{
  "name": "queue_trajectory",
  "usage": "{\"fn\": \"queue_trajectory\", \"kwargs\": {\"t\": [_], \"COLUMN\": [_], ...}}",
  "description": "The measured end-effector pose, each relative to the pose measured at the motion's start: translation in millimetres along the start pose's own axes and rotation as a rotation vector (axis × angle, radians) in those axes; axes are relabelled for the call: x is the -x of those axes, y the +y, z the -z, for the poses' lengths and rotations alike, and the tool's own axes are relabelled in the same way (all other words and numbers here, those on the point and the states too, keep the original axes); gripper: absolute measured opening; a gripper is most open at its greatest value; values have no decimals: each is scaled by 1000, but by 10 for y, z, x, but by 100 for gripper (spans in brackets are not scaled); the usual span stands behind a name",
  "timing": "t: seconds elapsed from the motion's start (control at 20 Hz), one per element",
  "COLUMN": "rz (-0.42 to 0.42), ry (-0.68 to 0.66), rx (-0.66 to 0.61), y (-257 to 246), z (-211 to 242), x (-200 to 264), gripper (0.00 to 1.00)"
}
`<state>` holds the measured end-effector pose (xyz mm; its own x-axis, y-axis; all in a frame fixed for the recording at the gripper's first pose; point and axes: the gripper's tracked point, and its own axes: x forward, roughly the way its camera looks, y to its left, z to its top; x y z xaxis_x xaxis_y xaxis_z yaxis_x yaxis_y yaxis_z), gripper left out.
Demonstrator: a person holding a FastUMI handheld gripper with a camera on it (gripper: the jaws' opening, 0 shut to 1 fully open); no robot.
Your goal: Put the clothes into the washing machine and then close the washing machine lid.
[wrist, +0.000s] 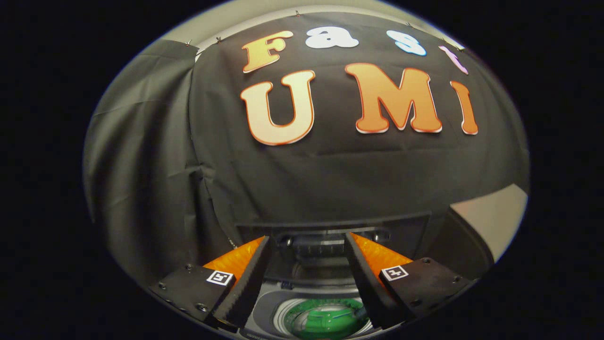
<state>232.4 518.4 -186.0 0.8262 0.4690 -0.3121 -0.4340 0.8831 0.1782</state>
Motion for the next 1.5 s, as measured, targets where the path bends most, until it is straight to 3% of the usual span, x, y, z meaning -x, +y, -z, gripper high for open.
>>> {"fn": "queue_trajectory", "kwargs": {"t": [0.1,0.25,1.0,1.05,1.5], "rz": [24,61,159,139,128], "ry": [-29,-33,125,72,41], "rx": [5,29,30,45,27], "y": [-67,-293,-876,-869,-822], "z": [-360,-454,107,38,50], "x": [-141,-416,-1337,-1411,-1142], "gripper": [98,98,98,99,99]}}
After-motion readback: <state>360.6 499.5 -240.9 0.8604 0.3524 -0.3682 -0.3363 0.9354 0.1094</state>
